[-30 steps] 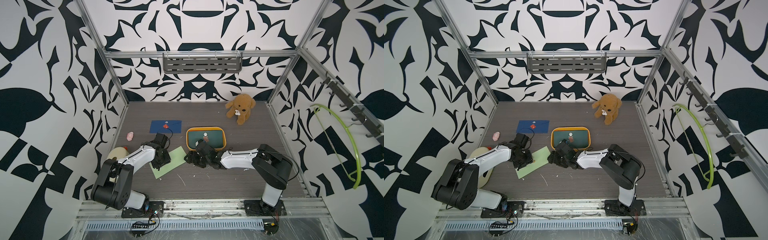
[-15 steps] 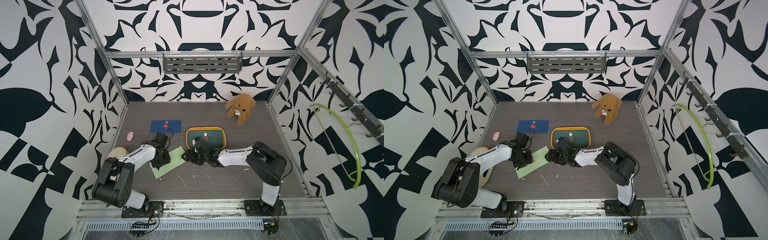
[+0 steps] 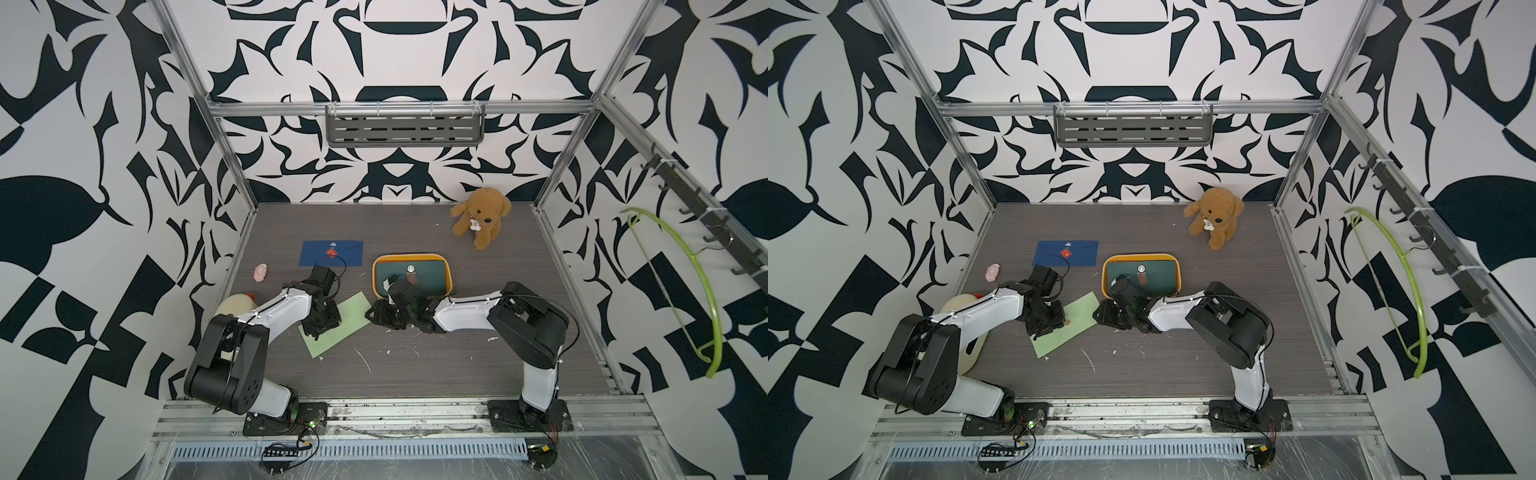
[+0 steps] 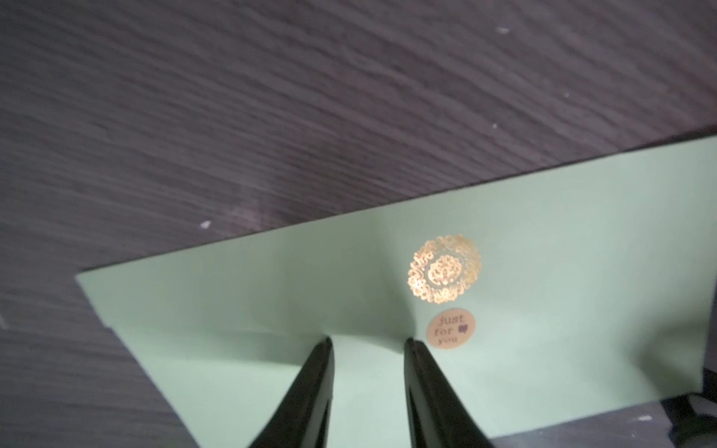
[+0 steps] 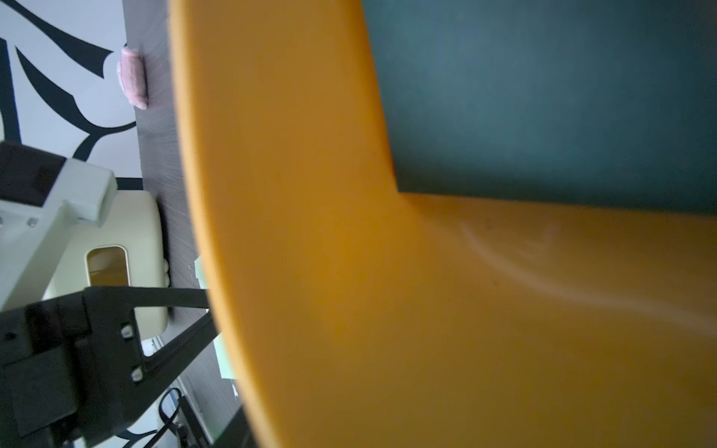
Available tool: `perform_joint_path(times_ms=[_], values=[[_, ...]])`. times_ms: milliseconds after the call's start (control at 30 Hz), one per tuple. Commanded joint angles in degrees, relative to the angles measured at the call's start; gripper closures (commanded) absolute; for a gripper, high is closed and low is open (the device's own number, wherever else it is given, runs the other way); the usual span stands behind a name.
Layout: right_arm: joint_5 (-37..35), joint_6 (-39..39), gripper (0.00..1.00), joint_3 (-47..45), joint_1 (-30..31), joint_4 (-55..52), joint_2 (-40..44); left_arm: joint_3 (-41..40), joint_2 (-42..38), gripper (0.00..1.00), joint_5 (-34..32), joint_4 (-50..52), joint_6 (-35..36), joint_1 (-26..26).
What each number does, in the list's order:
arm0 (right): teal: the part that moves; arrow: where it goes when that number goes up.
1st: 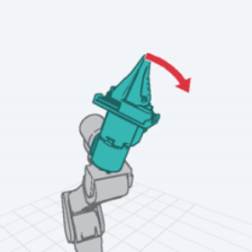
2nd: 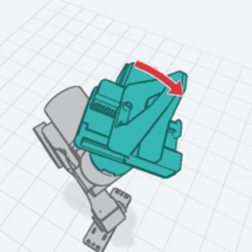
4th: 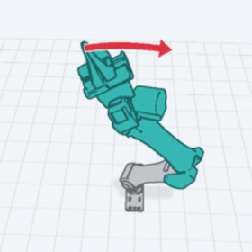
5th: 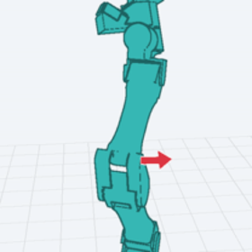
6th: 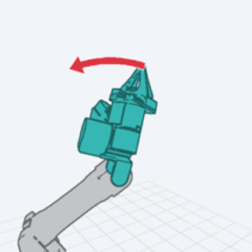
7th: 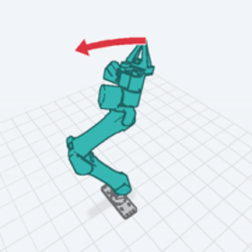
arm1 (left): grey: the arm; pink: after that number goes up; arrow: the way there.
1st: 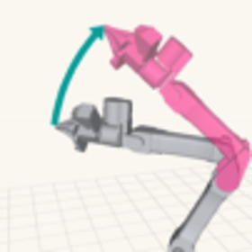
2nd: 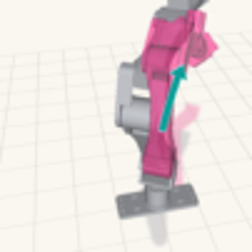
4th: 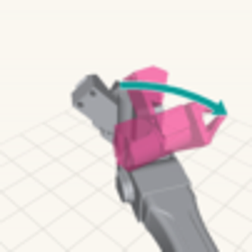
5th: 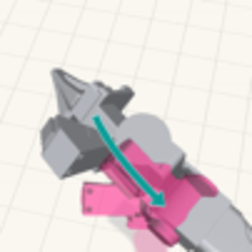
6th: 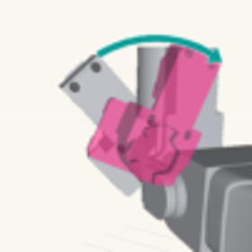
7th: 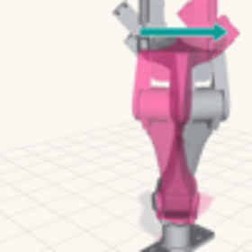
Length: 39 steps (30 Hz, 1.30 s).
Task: Put the sealed envelopes into the storage box
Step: Pick up the envelope from the center of the board.
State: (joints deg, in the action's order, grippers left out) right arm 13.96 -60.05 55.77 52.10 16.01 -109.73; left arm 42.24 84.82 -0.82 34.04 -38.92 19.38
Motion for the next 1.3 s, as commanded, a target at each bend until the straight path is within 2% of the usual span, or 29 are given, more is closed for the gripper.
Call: perform_joint_path(times_ms=[0,200,400,467,633,767,933,1000,1067,1167,1267], values=[[0.4,0.42,0.58,0.56,0.49,-5.59,-1.27,-3.85,4.39,0.65,4.42,-6.03,0.94,0.24],[0.28,1.08,0.7,1.96,0.53,-6.34,-1.62,-4.44,3.96,0.66,5.17,-6.88,1.04,0.23],[0.19,2.1,0.88,2.94,0.49,-7.29,-1.71,-5.11,3.13,0.66,5.32,-7.3,1.04,0.24],[0.27,2.64,0.91,3.22,0.48,-7.81,-1.63,-5.04,2.74,0.65,5.36,-7.11,1.03,0.22],[0.15,3.82,0.93,3.29,0.53,-9.08,0.49,-1.63,0.76,0.55,5.83,-4.38,1.88,0.22],[-1.0,6.31,0.94,3.46,0.48,-12.48,4.52,5.91,-1.94,0.49,6.32,0.13,4.86,-0.03],[-0.89,11.78,0.94,4.38,0.65,-17.13,10.21,16.49,-1.56,0.47,10.61,4.89,17.01,-0.22],[1.34,15.73,0.95,5.05,0.73,-19.02,12.07,19.06,-1.08,0.45,13.31,6.63,24.79,-0.51],[0.83,18.49,0.96,6.03,1.1,-22.48,13.7,20.1,-1.22,0.45,14.33,7.92,28.41,-1.55],[-0.65,20.51,0.96,6.63,1.15,-26.3,15.48,20.32,-1.96,0.45,16.19,8.5,28.17,-5.13],[-2.55,20.9,0.96,6.97,1.14,-28.12,15.95,19.52,-3.51,0.44,18.98,8.54,23.52,-8.9]])
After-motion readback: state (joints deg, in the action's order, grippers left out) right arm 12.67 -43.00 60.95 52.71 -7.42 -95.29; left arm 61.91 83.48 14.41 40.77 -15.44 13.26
